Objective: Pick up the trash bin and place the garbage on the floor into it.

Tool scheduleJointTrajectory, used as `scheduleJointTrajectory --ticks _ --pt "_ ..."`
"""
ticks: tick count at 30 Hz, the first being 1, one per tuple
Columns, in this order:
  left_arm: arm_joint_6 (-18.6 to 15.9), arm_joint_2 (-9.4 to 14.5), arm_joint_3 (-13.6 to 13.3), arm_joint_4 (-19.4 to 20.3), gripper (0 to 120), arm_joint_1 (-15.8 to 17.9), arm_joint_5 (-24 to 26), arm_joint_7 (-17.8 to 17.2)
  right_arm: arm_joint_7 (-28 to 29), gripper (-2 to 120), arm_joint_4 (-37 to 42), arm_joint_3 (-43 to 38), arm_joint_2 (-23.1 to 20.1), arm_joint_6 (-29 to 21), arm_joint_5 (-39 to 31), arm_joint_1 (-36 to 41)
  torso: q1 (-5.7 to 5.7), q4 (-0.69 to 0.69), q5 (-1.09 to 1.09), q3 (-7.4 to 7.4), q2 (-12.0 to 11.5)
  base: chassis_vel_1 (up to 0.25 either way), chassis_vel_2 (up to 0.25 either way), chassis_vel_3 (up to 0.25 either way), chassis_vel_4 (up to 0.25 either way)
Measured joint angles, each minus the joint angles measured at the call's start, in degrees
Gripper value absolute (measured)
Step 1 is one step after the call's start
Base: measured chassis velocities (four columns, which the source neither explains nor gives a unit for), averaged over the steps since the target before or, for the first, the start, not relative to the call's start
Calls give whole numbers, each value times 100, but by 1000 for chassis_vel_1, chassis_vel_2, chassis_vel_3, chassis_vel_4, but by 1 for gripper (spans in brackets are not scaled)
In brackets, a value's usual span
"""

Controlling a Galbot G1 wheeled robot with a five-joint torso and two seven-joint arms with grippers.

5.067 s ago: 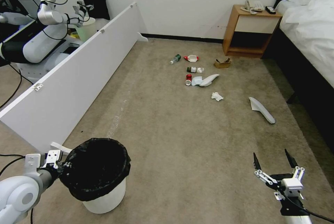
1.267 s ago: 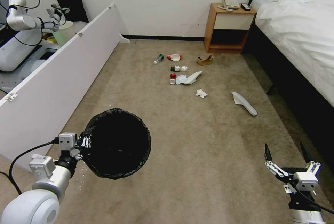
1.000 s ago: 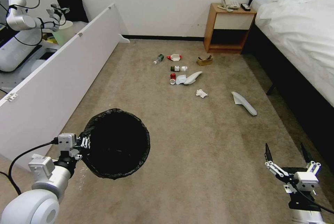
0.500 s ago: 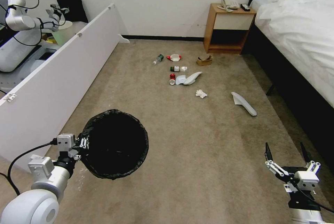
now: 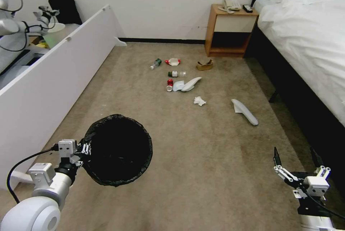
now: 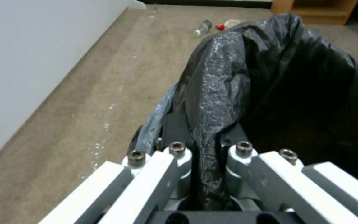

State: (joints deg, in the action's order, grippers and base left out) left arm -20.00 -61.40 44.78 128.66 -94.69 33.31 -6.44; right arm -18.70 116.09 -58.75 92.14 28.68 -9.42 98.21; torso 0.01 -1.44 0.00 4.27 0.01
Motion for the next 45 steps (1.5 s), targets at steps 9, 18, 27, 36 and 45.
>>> scheduleJointTrajectory --ticks 9,18,27,36,45 --pt "14 -17 14 0 5 -38 -20 11 -64 100 -46 3 0 26 6 -6 0 1 -1 0 0 -153 -24 148 22" --pt "19 -17 -14 -22 5 -41 -27 16 -230 100 -76 -22 0 83 65 2 0 1 -1 -1 -1 -23 31 33 -23" --pt "39 -9 -52 -44 5 -38 -27 29 -295 100 -76 -19 0 78 82 9 0 1 0 -1 -1 -40 58 43 -53" --pt "55 -29 -59 -87 5 -28 -35 53 -303 100 -110 -1 0 83 114 -6 0 0 -1 0 -1 -178 191 187 -205" --pt "71 -49 -39 -116 5 -27 -47 71 -306 100 -164 2 0 98 117 -24 0 1 3 0 -1 -253 305 265 -309"
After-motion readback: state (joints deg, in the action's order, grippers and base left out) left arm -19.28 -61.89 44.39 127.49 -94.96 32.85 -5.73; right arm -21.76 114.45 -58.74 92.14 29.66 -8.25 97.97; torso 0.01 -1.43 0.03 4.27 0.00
